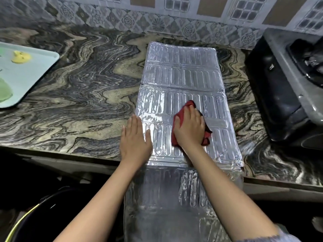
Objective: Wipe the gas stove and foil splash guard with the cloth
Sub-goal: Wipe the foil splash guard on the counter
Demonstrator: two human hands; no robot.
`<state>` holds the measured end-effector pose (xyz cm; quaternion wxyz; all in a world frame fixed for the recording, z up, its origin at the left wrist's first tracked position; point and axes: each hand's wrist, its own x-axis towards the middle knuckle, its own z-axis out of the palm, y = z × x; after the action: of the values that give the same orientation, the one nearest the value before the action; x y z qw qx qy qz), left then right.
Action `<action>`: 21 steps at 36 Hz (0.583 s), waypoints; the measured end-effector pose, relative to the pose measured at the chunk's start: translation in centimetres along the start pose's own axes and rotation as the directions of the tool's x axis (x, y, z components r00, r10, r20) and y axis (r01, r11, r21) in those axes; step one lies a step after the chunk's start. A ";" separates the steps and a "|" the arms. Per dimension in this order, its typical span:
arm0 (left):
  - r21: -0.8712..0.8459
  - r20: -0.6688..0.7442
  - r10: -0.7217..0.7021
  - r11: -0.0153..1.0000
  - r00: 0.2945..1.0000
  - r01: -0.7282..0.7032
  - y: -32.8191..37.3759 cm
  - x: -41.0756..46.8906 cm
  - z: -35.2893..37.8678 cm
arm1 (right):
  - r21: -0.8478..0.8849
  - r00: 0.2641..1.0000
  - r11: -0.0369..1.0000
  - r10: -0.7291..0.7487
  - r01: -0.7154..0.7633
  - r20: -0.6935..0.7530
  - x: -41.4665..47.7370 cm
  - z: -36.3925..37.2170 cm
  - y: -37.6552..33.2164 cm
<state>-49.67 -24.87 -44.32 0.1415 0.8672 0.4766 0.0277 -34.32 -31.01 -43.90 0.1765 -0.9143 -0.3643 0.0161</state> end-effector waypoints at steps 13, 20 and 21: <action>-0.016 -0.014 0.048 0.999 0.999 -0.048 -0.9 -1.0 0.1 | 0.087 0.880 0.892 -0.452 0.444 0.147 0.4 0.4 -3.1; -0.002 -0.023 0.083 0.997 0.996 -0.083 -1.9 -3.4 0.1 | 0.131 0.884 0.884 -0.460 0.448 0.082 -0.1 1.3 -4.3; -0.002 -0.021 0.087 0.996 0.996 -0.087 -1.9 -3.7 0.0 | 0.141 0.890 0.888 -0.450 0.437 0.072 0.0 1.4 -4.6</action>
<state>-53.27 -27.00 -44.57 0.1365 0.8867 0.4396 0.0434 -37.59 -27.51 -43.67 0.2115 -0.7923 -0.5706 0.0443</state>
